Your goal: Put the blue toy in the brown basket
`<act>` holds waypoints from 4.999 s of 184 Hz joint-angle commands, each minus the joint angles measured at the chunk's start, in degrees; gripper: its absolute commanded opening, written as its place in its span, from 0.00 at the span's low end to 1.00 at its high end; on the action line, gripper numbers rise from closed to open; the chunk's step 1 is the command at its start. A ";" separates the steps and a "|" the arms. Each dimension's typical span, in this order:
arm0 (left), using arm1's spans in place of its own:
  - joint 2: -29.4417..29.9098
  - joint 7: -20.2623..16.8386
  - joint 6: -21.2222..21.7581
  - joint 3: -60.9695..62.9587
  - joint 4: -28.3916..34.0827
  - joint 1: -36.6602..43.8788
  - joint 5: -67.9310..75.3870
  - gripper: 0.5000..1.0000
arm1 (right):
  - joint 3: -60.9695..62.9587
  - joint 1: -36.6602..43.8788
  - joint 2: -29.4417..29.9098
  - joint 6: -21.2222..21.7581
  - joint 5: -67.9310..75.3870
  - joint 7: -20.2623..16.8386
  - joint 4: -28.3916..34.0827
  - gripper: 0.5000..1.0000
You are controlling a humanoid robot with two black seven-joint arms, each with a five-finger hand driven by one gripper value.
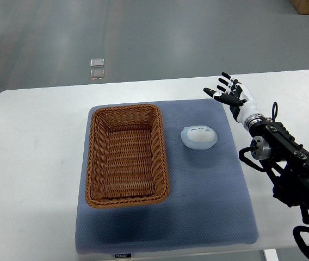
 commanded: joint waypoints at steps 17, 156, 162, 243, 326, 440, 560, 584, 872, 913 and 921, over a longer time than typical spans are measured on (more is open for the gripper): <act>0.00 0.00 0.00 0.03 0.05 0.07 0.00 1.00 | 0.00 0.09 0.05 0.07 0.00 0.00 0.00 0.83; 0.00 0.00 0.00 0.03 -0.22 -0.02 0.00 1.00 | -1.15 2.29 -1.80 3.06 -1.67 0.00 0.00 0.83; 0.00 0.00 0.00 0.03 -0.22 -0.02 0.00 1.00 | -1.15 2.64 -2.32 3.59 -2.11 0.00 0.09 0.83; 0.00 0.00 0.00 0.03 -0.22 -0.02 0.08 1.00 | -20.56 15.03 -17.08 19.40 -16.17 4.13 1.58 0.83; 0.00 0.00 0.00 0.03 -0.22 -0.02 0.08 1.00 | -42.63 24.96 -22.54 30.83 -29.79 6.06 10.28 0.83; 0.00 0.00 0.00 0.21 -0.04 -0.02 0.08 1.00 | -50.45 23.91 -21.40 28.81 -35.16 5.98 7.91 0.72; 0.00 0.00 0.00 0.03 0.05 -0.02 0.08 1.00 | -49.57 28.92 -21.66 23.54 -35.95 8.70 7.38 0.08; 0.00 0.00 0.00 0.03 0.05 0.07 0.00 1.00 | -49.75 34.19 -19.99 23.63 -35.60 9.40 7.82 0.10; 0.00 0.00 0.00 0.21 -0.30 -0.37 0.00 1.00 | -20.14 21.98 -3.11 11.50 -12.66 -3.60 -6.68 0.80; 0.00 0.09 0.00 0.12 -0.30 -0.37 0.00 1.00 | -11.17 14.33 -3.03 6.93 1.32 -3.52 -6.24 0.80; 0.00 0.00 0.00 0.03 -0.22 -0.37 0.00 1.00 | -9.94 13.01 -3.03 6.58 2.90 -3.25 -6.06 0.80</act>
